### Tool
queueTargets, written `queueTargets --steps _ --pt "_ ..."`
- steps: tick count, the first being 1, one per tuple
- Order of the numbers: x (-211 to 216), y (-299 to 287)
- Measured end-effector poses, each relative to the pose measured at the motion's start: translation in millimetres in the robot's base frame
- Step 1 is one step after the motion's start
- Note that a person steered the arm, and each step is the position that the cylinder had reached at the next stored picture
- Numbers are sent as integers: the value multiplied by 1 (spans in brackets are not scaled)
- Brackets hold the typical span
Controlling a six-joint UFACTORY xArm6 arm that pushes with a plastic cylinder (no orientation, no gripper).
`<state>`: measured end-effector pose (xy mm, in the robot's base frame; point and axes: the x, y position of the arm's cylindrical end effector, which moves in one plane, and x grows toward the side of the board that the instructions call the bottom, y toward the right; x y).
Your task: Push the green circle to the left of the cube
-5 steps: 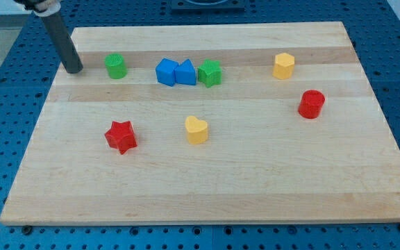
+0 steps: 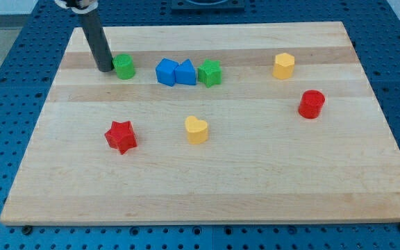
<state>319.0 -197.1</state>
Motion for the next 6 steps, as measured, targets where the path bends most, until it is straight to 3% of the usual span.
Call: queueTargets --steps 3,5,6 --pt "0 33" --pt "2 20" --pt "40 -1"
